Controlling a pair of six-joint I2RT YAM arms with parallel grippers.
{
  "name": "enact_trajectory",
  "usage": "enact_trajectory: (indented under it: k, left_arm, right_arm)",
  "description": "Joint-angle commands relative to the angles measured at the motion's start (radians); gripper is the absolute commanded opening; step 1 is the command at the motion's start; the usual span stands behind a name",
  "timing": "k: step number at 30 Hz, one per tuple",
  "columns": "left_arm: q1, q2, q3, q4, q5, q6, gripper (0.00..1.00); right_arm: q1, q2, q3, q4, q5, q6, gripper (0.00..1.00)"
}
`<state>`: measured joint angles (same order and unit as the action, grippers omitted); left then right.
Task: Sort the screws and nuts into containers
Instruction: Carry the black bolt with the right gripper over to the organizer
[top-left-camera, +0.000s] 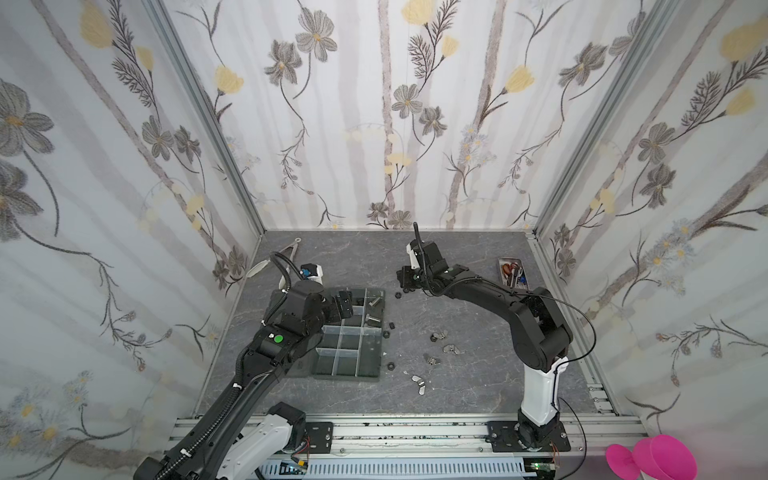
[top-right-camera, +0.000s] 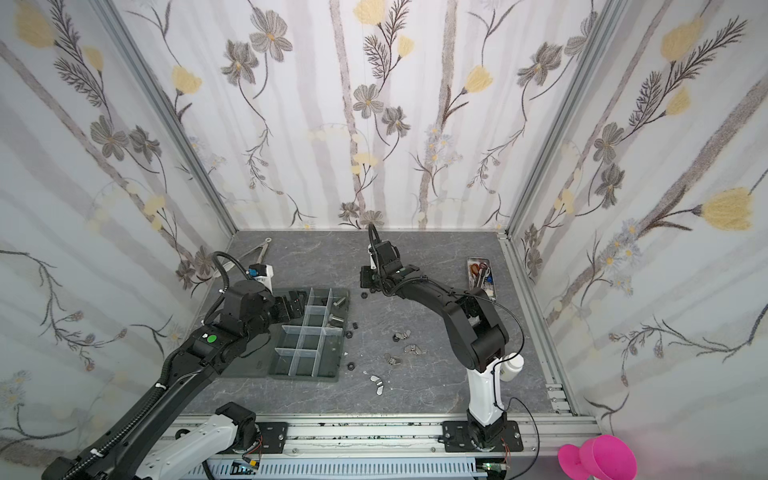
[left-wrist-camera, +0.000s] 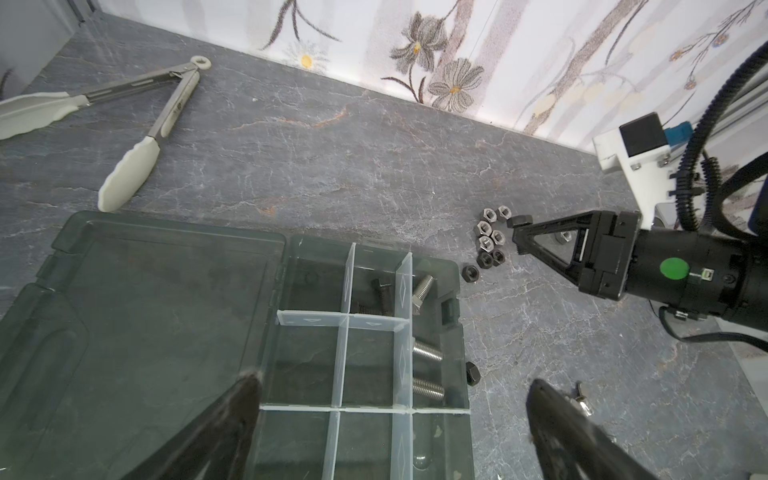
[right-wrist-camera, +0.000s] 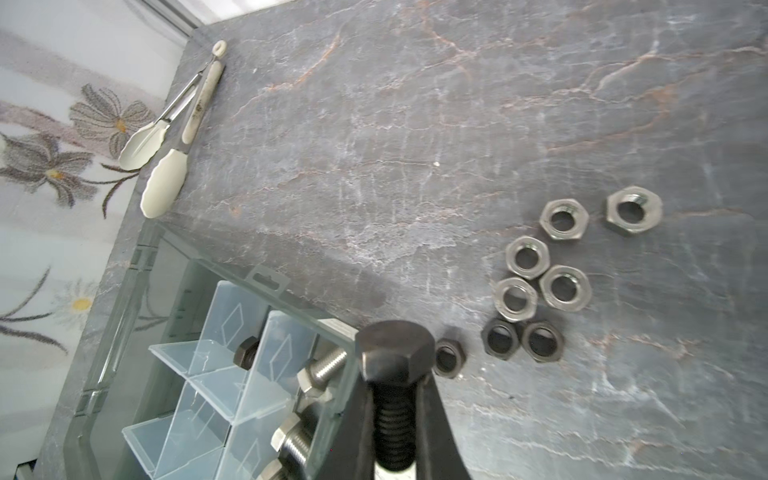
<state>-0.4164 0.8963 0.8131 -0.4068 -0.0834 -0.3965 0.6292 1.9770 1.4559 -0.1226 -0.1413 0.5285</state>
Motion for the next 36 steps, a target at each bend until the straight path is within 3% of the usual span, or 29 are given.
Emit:
enact_trajectory:
  k: [1, 27, 34, 36]
  left_arm:
    - [0.006, -0.011, -0.006, 0.026, -0.036, -0.010, 1.00]
    - [0.011, -0.013, -0.011, 0.028, -0.032, -0.013, 1.00]
    - [0.011, -0.015, -0.010, 0.028, -0.029, -0.007, 1.00]
    - [0.011, -0.015, -0.012, 0.028, -0.029, -0.007, 1.00]
  right_arm:
    - [0.027, 0.030, 0.039, 0.037, -0.050, 0.019, 0.01]
    - [0.210, 0.270, 0.299, 0.015, -0.142, 0.059, 0.01]
    - [0.223, 0.292, 0.322, -0.011, -0.133, 0.058, 0.06]
    - [0.225, 0.291, 0.322, -0.013, -0.135, 0.056, 0.15]
